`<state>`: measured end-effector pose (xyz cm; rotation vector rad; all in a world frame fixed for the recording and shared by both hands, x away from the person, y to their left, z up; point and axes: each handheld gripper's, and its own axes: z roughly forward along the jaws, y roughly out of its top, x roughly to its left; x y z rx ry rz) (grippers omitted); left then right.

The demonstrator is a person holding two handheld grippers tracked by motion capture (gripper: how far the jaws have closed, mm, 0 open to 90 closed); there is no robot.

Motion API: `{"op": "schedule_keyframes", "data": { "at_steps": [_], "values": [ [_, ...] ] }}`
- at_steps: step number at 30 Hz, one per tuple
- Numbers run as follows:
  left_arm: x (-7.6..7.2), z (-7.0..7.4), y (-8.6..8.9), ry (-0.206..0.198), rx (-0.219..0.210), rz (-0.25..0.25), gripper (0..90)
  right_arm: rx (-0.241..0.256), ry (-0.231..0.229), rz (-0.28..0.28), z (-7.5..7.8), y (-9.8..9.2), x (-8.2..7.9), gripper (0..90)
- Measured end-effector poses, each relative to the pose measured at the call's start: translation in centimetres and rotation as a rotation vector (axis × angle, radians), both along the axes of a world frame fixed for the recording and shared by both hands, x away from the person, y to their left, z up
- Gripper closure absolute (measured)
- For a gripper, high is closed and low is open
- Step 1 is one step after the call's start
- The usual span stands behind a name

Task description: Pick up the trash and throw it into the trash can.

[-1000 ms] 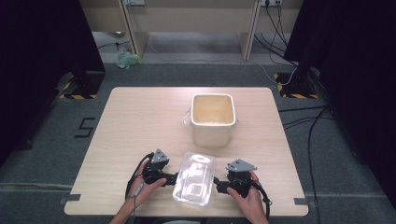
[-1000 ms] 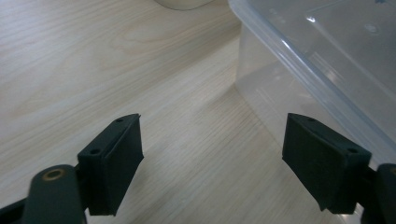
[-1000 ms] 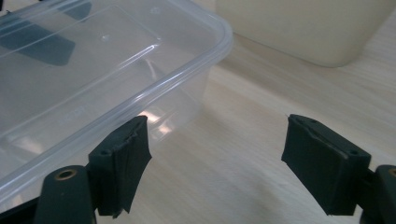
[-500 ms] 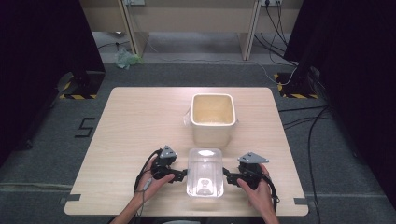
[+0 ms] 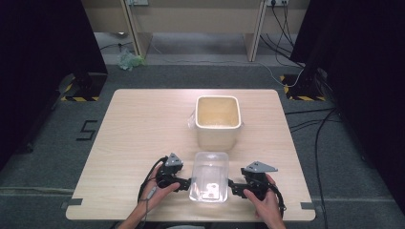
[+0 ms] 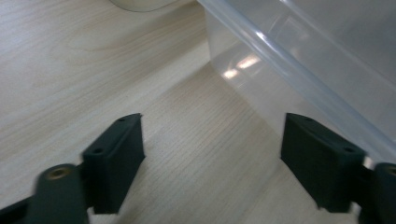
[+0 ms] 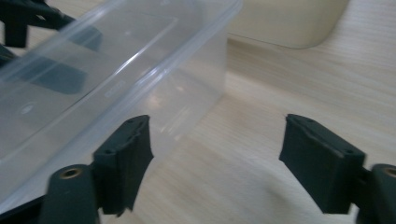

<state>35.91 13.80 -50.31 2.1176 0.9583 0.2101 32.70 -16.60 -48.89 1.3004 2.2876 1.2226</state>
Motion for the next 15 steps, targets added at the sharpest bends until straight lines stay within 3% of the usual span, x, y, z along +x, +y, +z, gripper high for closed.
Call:
{"op": "schedule_keyframes", "data": {
  "at_steps": [3, 6, 15],
  "values": [
    [-0.2, 0.5, -0.2, 0.003, -0.017, -0.007, 26.4, 0.033, -0.004, -0.019, 0.8, -0.3, -0.4, 29.4],
    [-0.3, 1.0, -0.4, -0.007, -0.021, -0.008, 26.4, 0.034, -0.007, -0.024, 1.1, -0.4, -0.5, 29.5],
    [-0.3, 3.5, -0.9, -0.045, -0.048, -0.033, 26.5, 0.054, -0.07, -0.044, 3.7, -1.1, -1.4, 29.5]
  ]
}}
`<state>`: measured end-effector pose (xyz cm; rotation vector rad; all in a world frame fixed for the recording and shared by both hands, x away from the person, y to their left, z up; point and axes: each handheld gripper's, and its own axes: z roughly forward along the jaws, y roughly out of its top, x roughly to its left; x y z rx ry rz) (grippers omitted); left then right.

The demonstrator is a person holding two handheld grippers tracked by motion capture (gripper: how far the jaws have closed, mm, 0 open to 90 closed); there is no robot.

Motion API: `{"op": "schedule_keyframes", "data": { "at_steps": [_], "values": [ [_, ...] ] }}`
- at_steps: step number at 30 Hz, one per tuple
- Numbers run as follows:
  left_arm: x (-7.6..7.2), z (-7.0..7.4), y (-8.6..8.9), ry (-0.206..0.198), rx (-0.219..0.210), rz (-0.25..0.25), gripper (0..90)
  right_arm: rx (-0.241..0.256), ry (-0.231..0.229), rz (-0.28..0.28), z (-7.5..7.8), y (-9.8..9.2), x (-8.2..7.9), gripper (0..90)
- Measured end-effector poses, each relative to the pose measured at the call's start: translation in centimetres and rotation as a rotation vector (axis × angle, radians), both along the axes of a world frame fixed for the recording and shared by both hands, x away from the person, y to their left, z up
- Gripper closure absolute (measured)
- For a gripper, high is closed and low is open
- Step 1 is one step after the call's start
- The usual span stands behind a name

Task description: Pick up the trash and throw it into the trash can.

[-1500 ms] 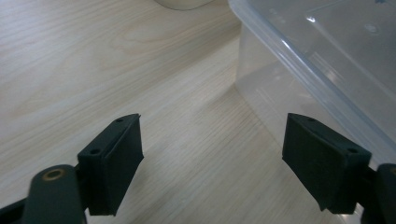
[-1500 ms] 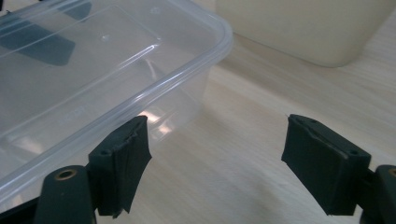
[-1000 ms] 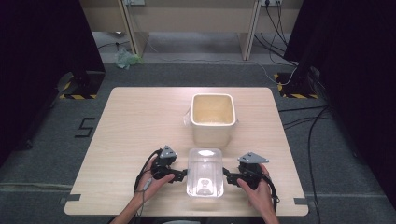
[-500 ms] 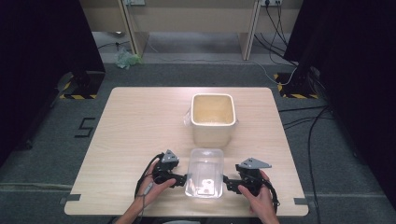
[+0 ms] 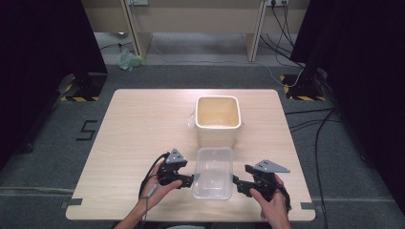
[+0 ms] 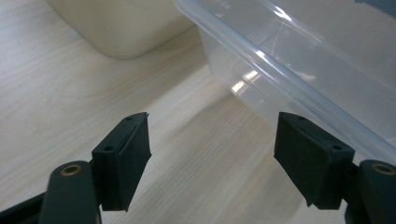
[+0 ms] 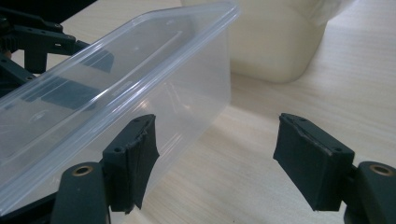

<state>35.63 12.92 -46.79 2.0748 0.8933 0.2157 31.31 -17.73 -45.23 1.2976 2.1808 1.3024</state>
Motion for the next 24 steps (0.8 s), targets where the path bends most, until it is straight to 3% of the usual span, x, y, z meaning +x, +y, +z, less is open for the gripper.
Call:
{"op": "schedule_keyframes", "data": {
  "at_steps": [5, 11, 24],
  "values": [
    [0.1, 1.0, -0.1, -0.01, -0.005, -0.012, 26.4, 0.016, -0.011, -0.004, 1.1, -0.2, -0.2, 29.5],
    [0.3, 3.2, -0.5, -0.042, -0.006, -0.036, 26.4, 0.022, -0.039, -0.015, 3.1, -0.6, -0.5, 29.5],
    [1.2, 6.8, -0.9, -0.061, 0.009, -0.077, 26.5, 0.011, -0.08, -0.042, 6.2, -1.0, 0.2, 29.5]
  ]
}}
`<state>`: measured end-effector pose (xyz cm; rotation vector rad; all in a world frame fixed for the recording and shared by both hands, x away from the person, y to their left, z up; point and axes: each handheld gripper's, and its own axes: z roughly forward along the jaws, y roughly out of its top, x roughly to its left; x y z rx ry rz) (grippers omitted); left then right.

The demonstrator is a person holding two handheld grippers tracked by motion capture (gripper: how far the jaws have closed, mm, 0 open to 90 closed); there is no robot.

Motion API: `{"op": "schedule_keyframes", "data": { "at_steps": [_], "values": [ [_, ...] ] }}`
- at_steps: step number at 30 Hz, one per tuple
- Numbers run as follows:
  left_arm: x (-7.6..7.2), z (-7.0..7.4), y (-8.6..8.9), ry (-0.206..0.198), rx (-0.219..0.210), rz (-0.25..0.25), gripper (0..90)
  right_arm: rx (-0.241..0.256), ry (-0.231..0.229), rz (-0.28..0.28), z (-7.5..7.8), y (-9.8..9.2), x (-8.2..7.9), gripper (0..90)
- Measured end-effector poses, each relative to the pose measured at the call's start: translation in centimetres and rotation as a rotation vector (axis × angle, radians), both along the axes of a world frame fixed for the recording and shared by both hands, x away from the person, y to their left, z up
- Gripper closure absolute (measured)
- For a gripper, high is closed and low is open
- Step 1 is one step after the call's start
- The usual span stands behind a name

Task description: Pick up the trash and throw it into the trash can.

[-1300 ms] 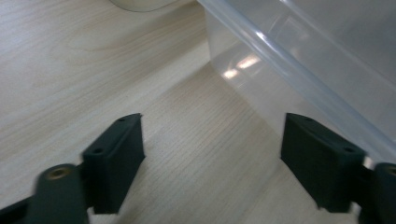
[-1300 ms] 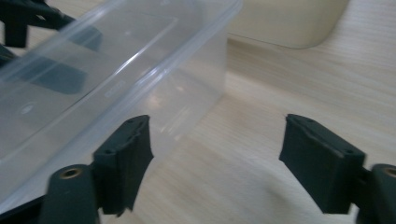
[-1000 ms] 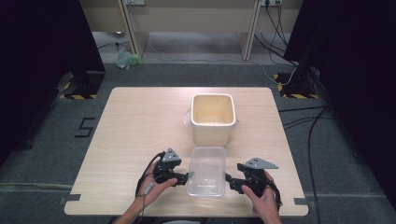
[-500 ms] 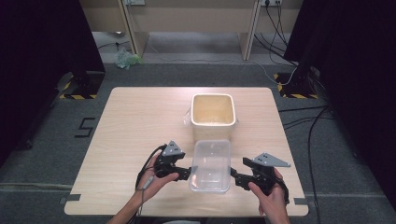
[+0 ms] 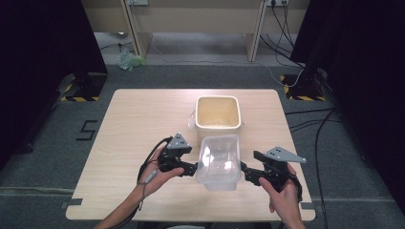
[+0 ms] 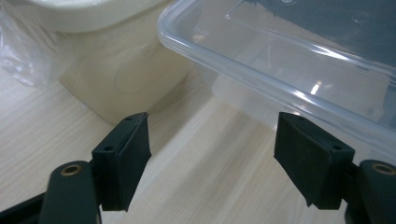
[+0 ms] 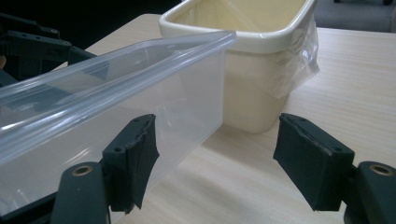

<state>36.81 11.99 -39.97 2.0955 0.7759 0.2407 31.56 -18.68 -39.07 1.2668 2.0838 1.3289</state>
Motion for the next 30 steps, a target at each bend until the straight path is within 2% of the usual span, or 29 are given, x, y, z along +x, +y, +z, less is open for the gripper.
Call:
{"op": "schedule_keyframes", "data": {
  "at_steps": [3, 10, 23, 30],
  "values": [
    [0.2, 0.4, 0.1, -0.006, -0.001, 0.0, 26.5, 0.001, -0.006, -0.002, 0.2, 0.0, 0.1, 29.5],
    [0.7, 2.6, 0.3, -0.038, -0.019, 0.008, 26.5, 0.005, -0.028, -0.009, 1.6, 0.1, 0.5, 29.9],
    [1.0, 4.4, 0.4, -0.067, -0.008, 0.014, 26.5, -0.007, -0.052, -0.016, 3.1, 0.3, 1.2, 30.8],
    [1.8, 5.2, 0.4, -0.075, -0.014, 0.025, 26.5, -0.01, -0.068, -0.023, 4.1, 0.5, 2.4, 31.1]
  ]
}}
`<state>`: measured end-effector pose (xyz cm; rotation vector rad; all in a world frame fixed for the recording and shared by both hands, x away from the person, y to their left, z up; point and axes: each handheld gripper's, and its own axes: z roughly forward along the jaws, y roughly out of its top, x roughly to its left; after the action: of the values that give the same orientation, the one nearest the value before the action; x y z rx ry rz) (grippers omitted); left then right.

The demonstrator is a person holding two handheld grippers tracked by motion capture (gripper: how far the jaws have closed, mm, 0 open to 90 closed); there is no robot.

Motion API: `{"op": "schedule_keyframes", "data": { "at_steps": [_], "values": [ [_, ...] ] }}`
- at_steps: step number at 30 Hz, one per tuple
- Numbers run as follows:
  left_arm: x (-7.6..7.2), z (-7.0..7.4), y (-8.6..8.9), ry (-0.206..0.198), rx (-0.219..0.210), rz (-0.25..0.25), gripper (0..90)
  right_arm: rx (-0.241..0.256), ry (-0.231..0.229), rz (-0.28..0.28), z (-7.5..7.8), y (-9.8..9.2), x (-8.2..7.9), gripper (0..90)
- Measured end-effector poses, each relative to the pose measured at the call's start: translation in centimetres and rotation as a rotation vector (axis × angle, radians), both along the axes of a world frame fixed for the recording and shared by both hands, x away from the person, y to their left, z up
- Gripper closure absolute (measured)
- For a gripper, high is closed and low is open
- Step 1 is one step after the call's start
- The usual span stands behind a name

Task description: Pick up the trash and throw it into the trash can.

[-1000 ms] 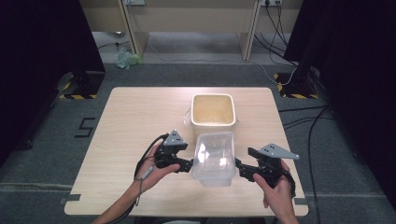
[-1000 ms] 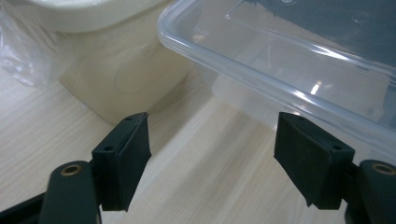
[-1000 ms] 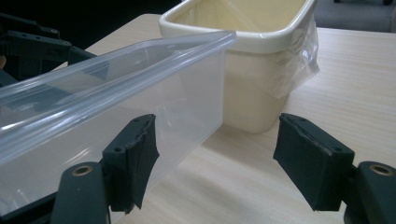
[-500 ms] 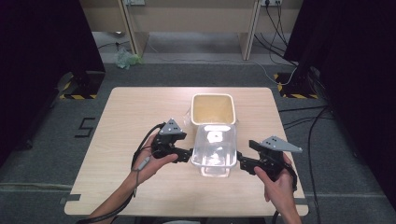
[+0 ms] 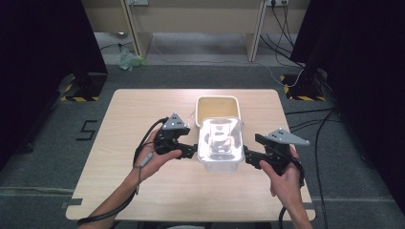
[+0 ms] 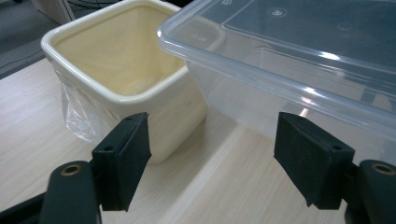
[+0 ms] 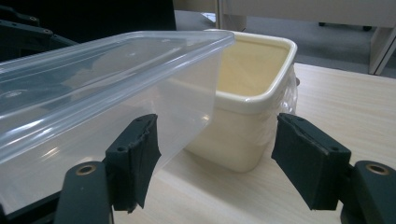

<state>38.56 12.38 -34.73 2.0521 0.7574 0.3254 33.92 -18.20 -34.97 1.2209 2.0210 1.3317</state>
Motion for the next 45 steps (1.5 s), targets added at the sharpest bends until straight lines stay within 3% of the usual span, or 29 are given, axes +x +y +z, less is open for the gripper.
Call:
{"op": "schedule_keyframes", "data": {
  "at_steps": [9, 17, 24, 33, 45],
  "values": [
    [1.7, 1.6, 0.2, -0.012, -0.008, 0.024, 26.5, -0.013, -0.013, -0.013, 1.2, 0.4, 2.4, 32.3],
    [3.8, 2.1, 0.4, -0.008, -0.017, 0.056, 26.5, -0.018, 0.002, -0.022, 1.3, 0.7, 4.8, 33.3],
    [5.4, 1.9, 0.3, -0.003, -0.019, 0.058, 26.5, -0.002, 0.014, -0.03, 1.3, 0.8, 6.6, 33.5],
    [6.7, 1.2, 0.2, 0.043, -0.02, 0.091, 25.8, -0.006, 0.033, -0.048, 1.0, 0.8, 8.0, 32.5],
    [8.3, 0.6, 0.4, 0.07, -0.071, 0.129, 22.0, 0.002, 0.093, -0.078, -0.2, -0.1, 10.0, 21.5]
  ]
}}
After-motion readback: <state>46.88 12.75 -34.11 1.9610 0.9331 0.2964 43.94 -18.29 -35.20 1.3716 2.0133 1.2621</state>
